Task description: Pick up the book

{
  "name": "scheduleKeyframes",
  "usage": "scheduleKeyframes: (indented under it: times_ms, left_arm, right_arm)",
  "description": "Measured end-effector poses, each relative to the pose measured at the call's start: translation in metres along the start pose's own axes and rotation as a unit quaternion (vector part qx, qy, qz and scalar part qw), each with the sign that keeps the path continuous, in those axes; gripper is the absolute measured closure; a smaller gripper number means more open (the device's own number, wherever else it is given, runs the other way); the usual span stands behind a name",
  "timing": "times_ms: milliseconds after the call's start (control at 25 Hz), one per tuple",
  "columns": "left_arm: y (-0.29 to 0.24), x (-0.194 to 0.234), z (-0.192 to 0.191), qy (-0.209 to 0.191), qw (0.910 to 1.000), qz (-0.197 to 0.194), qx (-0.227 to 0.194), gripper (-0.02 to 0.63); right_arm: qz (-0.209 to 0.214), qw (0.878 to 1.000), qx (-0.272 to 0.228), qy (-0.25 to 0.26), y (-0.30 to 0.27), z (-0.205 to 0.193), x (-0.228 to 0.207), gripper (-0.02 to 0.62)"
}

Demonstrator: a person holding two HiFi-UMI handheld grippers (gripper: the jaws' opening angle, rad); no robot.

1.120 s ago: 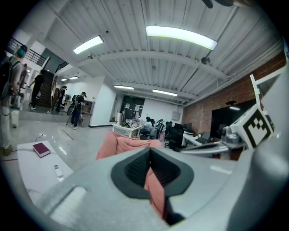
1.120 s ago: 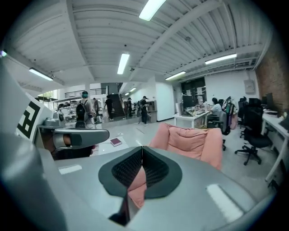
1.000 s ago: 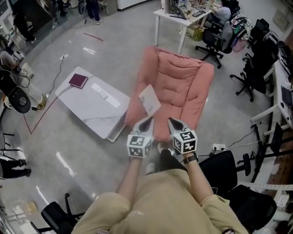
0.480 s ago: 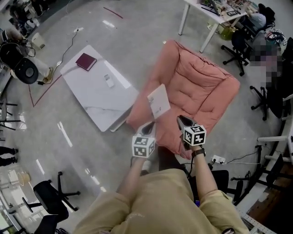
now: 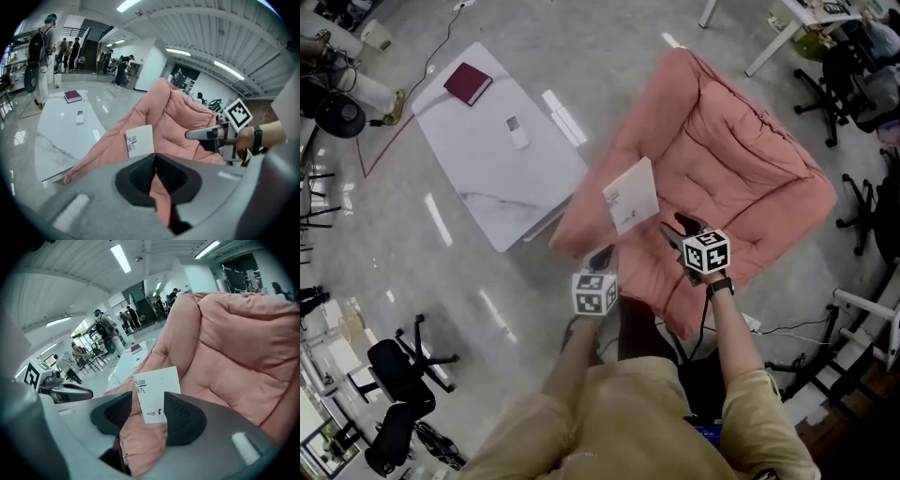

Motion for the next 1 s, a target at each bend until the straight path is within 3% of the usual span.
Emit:
scheduleKeyframes:
  times_ms: [40, 120, 280, 440, 760, 1000]
  left_arm:
    - [-0.011, 0.005, -0.006, 0.007, 0.9999, 0.006, 0.011, 0.601]
    - [-0.035, 0.015, -0.021, 0.028, 0.9989, 0.012, 0.035, 0.501]
    - [-0.094, 0.047, -0.04, 0.063, 0.9962, 0.021, 0.057, 0.432]
    - [-0.144, 0.077, -0.063, 0.093, 0.9928, 0.027, 0.07, 0.345]
    - [-0.205, 0.097, -0.084, 0.115, 0.9908, 0.041, 0.059, 0.324]
    - [-0.217, 0.109, -0.085, 0.123, 0.9894, 0.07, 0.033, 0.371]
  right_arm:
    - [0.012, 1.0, 0.008, 0.005, -0.012, -0.003, -0.007, 0.37]
    - [0.034, 0.999, 0.022, 0.012, -0.037, -0.01, -0.022, 0.357]
    - [0.063, 0.997, 0.045, 0.03, -0.1, -0.017, -0.057, 0.306]
    - [0.098, 0.992, 0.058, 0.051, -0.159, -0.033, -0.082, 0.161]
    - [0.141, 0.984, 0.066, 0.088, -0.215, -0.051, -0.115, 0.17]
    - [0.168, 0.978, 0.058, 0.107, -0.24, -0.049, -0.126, 0.216]
Point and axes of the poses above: the fingertips, and each gripper's own axes: y backward along the fingers, x to its left, z out of its top, the point moved 4 cm from there along y, backward along the fingers, and after that the axes turned 8 degrees about y, right-handed, at the moved point
